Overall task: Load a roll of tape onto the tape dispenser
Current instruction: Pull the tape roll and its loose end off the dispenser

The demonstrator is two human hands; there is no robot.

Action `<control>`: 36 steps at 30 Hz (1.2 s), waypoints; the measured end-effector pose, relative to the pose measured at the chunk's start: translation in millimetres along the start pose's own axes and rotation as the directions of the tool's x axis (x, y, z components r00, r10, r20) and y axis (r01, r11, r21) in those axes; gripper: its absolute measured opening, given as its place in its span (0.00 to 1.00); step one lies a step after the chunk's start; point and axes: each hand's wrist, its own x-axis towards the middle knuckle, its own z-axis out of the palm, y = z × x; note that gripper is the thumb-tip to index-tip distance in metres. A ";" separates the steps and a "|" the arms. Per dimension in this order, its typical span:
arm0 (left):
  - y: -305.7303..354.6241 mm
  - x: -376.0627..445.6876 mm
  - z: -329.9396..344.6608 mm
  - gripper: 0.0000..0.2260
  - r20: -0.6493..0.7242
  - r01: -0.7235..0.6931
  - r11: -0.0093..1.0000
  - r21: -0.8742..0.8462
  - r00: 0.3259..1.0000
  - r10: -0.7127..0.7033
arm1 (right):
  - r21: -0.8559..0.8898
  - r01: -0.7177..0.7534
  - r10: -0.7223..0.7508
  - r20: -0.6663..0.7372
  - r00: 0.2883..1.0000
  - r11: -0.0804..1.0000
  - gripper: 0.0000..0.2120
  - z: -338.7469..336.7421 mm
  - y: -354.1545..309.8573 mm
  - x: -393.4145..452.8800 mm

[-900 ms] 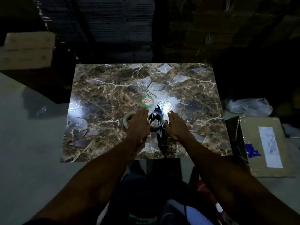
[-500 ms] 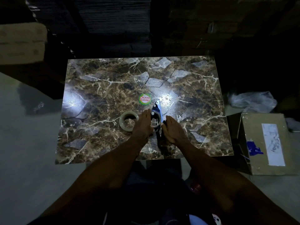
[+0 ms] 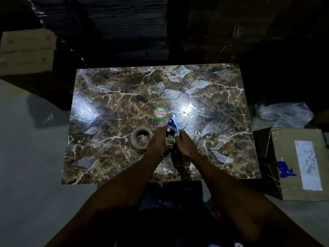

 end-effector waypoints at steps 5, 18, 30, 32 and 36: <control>5.4 -10.7 -1.5 0.36 0.013 -0.020 0.990 -0.140 1.000 0.022 | 0.147 -0.134 0.137 -0.014 0.990 0.980 0.15 -2.0 -15.0 -1.0; 13.0 -32.2 -19.3 0.38 0.022 -0.086 0.990 -0.107 0.996 0.089 | 0.366 -0.112 0.163 -0.110 0.981 0.924 0.14 -4.9 -18.9 -2.7; 26.9 -43.6 -32.9 0.42 -0.096 -0.124 0.966 -0.227 0.990 0.105 | 0.363 0.085 -0.003 -0.222 0.975 0.928 0.29 -10.4 -29.0 -19.6; 27.7 -44.7 -30.4 0.42 -0.130 -0.126 0.961 -0.246 0.987 0.096 | 0.334 0.071 0.001 -0.210 0.978 0.940 0.31 -7.3 -29.0 -18.9; 28.7 -41.5 -31.7 0.39 -0.185 -0.136 0.952 -0.273 0.979 0.087 | 0.336 0.105 -0.028 -0.227 0.973 0.936 0.40 0.5 -16.6 -9.3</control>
